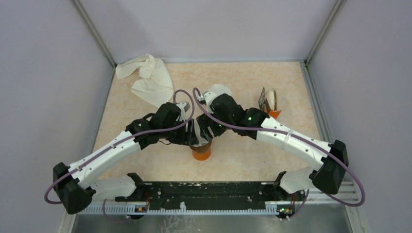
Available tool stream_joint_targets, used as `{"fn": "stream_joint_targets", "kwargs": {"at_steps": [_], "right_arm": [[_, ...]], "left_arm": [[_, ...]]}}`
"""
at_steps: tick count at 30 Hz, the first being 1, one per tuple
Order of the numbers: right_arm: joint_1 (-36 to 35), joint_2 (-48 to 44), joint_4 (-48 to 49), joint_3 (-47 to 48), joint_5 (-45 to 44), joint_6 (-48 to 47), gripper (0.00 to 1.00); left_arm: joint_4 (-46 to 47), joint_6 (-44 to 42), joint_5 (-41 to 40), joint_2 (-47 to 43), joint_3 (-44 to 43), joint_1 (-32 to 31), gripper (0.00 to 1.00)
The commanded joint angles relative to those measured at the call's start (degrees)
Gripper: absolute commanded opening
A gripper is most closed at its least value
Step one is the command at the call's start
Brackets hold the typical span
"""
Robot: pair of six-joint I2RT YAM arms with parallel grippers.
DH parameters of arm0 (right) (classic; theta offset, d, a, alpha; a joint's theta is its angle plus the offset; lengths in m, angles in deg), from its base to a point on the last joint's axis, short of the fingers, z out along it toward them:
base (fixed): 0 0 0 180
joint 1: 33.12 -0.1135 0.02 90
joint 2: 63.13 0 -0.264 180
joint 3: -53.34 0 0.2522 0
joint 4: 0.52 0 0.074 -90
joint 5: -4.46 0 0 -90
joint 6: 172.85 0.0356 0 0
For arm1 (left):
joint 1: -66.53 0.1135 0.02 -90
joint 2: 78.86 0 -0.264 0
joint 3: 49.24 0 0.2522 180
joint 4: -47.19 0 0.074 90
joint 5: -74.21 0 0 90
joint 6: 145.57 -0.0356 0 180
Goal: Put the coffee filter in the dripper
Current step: Place the coffee filter in the coffee dripper.
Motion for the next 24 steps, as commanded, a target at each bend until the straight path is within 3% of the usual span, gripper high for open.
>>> {"fn": "stream_joint_targets", "kwargs": {"at_steps": [1,24], "right_arm": [[0.4,-1.04,0.72,0.99,4.76,-1.15,0.71],[0.36,0.39,-4.32,2.37,8.21,-4.82,0.75]], "left_arm": [[0.64,-1.13,1.05,0.17,0.52,0.1,0.69],[0.14,-0.14,-1.89,-1.49,-0.15,0.09,0.71]]}}
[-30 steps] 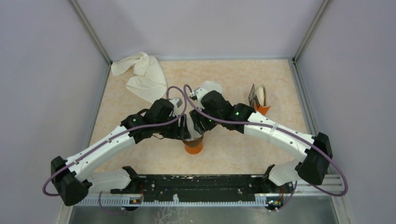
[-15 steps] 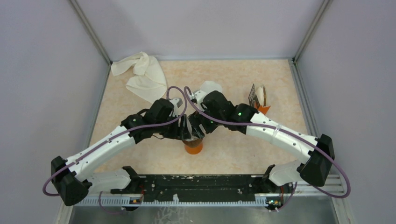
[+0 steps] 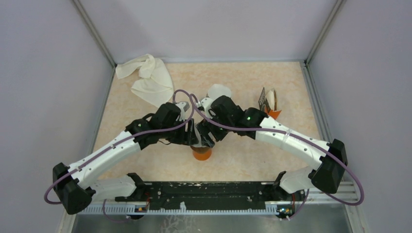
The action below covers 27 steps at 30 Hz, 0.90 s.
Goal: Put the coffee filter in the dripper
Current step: Place the coffee filter in the coffee dripper.
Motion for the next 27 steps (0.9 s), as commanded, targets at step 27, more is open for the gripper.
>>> {"fn": "stream_joint_targets", "kwargs": {"at_steps": [27], "right_arm": [[1.55,-2.67,4.43,3.03,-9.14,4.31,0.77]], "left_arm": [[1.0,-0.63,-2.4,-1.58,-1.45,0.39,0.75]]}}
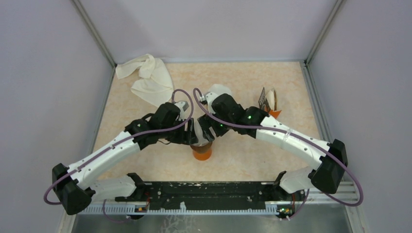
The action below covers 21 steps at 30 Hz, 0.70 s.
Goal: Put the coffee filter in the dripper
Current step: Place the coffee filter in the coffee dripper.
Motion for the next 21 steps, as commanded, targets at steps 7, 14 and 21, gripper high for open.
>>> {"fn": "stream_joint_targets", "kwargs": {"at_steps": [7,14,21], "right_arm": [[0.49,-3.51,4.27,2.52,-1.67,0.9,0.77],[0.65,-4.2,5.2,2.65,-2.16,1.26,0.77],[1.54,-5.42,5.45,2.24,-3.85,1.61,0.77]], "left_arm": [[2.02,0.06,-1.57,-2.53,-1.42,0.58,0.79],[2.91,0.57,-2.4,-4.04,-1.36,0.95,0.83],[2.84,0.6,-3.54,-5.52,-2.28,1.3,0.85]]}}
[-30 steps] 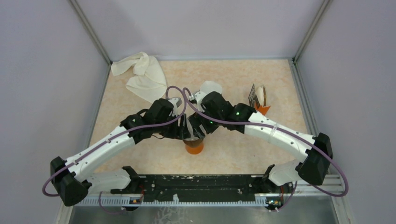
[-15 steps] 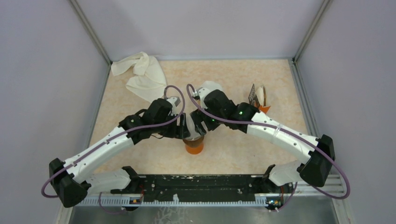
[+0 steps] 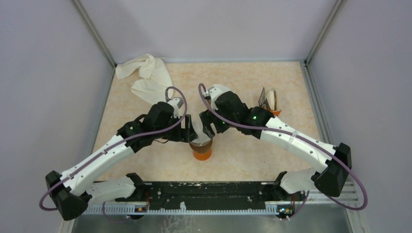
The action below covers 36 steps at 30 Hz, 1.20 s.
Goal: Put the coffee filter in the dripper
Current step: Place the coffee filter in the coffee dripper.
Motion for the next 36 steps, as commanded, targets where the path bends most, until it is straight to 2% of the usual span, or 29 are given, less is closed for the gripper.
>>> {"fn": "stream_joint_targets", "kwargs": {"at_steps": [1,6,14,22,36], "right_arm": [[1.39,-3.1,2.81,2.11,-1.94,0.76,0.78],[1.97,-3.25,3.16,1.36,-1.7,0.76,0.78],[2.0,-2.34,2.13,-0.04,0.95,0.25,0.78],[1.96,-1.56,0.24,-1.37,6.32,-0.81,0.78],[1.97,0.28,-0.43,-2.13,8.81,-2.22,0.78]], "left_arm": [[1.09,0.09,-1.53,-1.93,-2.24,0.61,0.85],[0.31,0.08,-1.67,-2.64,-2.62,0.82,0.86],[0.81,-1.71,4.85,-1.49,-0.74,0.82,0.86],[-0.54,-3.2,8.09,-0.6,0.49,0.83,0.85],[-0.15,-4.44,9.38,2.87,0.31,0.83,0.84]]}}
